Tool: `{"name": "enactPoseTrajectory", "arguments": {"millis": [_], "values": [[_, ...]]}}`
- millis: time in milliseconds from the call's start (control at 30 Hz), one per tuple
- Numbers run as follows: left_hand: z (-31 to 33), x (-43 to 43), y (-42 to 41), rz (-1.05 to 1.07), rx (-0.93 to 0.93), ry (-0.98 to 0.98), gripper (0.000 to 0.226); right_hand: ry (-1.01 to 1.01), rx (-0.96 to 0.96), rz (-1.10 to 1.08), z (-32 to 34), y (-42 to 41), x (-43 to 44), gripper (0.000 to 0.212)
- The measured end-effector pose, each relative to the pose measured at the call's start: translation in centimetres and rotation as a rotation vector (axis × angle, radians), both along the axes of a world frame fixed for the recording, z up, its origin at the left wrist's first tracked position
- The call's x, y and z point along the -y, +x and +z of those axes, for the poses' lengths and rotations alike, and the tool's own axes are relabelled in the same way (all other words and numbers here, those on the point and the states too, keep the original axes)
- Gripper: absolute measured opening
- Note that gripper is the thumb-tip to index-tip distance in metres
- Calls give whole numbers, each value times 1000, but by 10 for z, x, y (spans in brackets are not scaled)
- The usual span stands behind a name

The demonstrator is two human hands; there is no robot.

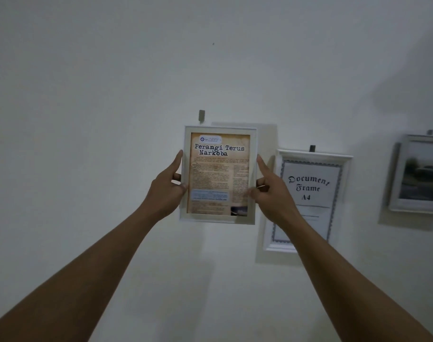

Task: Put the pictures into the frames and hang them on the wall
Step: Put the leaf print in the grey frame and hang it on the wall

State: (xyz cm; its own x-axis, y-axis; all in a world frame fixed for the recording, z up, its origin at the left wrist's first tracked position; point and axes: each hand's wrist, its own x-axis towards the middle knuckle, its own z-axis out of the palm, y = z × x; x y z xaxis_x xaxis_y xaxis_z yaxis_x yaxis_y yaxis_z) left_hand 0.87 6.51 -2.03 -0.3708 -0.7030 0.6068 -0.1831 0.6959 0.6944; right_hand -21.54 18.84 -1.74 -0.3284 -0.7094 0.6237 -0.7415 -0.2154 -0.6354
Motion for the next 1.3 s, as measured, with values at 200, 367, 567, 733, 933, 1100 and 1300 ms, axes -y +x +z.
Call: {"name": "enactPoseTrajectory", "arguments": {"millis": [200, 367, 567, 733, 933, 1100, 1300], "values": [[-60, -68, -13, -94, 16, 188, 76, 47, 150, 125, -54, -5, -76, 91], [-136, -111, -22, -99, 30, 356, 73, 151, 311, 112, -127, -19, -121, 89], [-228, -156, -32, -73, -2, 600, 44, 290, 570, 54, -227, -32, -162, 78], [-304, -168, -41, -61, 3, 817, 33, 382, 747, -55, -304, -30, -176, 68], [-370, -183, -36, -200, 153, 1034, 67, 486, 900, -126, -380, -26, -184, 68], [-402, -197, -30, -224, 337, 965, 83, 570, 990, -149, -426, -20, -192, 68], [-421, -211, -24, -223, 246, 1064, 83, 603, 1065, -167, -456, -8, -198, 68]]}}
